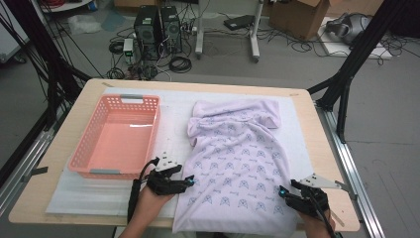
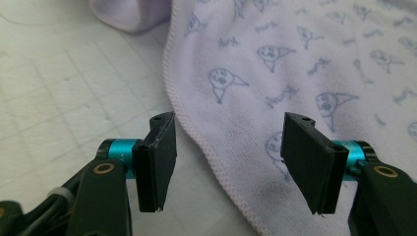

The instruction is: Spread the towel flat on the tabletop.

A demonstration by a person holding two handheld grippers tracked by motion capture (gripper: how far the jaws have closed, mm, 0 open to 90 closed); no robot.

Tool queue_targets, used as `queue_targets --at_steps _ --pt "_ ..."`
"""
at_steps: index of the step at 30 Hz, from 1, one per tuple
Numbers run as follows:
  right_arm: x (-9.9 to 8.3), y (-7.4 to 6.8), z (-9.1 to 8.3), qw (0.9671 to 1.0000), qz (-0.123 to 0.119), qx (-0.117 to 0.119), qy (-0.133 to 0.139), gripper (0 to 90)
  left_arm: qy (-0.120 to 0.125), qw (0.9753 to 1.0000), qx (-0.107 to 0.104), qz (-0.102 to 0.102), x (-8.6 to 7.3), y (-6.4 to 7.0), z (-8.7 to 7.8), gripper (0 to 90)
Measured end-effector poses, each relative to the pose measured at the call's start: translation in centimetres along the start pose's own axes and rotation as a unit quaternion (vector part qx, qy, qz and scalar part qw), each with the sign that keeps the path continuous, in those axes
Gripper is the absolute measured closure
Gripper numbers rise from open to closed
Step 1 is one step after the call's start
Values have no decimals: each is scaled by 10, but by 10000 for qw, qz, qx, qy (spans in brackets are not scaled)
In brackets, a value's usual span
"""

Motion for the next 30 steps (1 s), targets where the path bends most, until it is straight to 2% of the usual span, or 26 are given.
queue_targets --at_steps 3,4,5,6,7,8,9,11,13,18,21,30 --pt "1 -1 0 9999 117 14 -39 568 -102 9990 356 262 0 4 3 394" --pt "0 -1 0 9999 101 21 -50 644 -98 9982 491 335 0 5 3 437" --pt "0 -3 -1 9998 83 150 -72 730 -77 9983 480 315 0 5 3 484" --pt "1 -4 -1 9997 74 206 -81 823 -81 9983 460 345 0 5 2 562" --pt "0 -7 -1 9994 59 332 -76 854 -65 9986 407 320 -1 6 1 677" --pt "0 -8 -2 9995 68 287 -84 856 -58 9991 291 300 -2 8 0 792" --pt "-1 -8 -2 9994 92 327 -74 859 -50 9991 317 285 -3 9 0 860" --pt "-4 -7 -5 9988 192 456 -68 861 -67 9991 323 262 -5 10 -3 867" --pt "-10 -6 -10 9983 226 534 -84 863 -46 9997 183 180 -11 11 -8 868" --pt "-23 -7 -22 9983 149 539 -153 864 6 9999 -64 83 -23 12 -19 867" --pt "-30 -9 -27 9976 190 635 -193 864 12 9998 -114 130 -29 19 -23 867" --pt "-54 -25 -47 9964 -45 780 -313 862 65 9990 -232 368 -46 37 -43 858"
Point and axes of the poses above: each handheld gripper's, and its own axes: z roughly forward along the jaws, x roughly out of its top, y roughly to its right, the point moved 7 cm from there along z, roughly forward along the jaws, and after that the axes turned 12 degrees about -y, right-handed, at the moved point
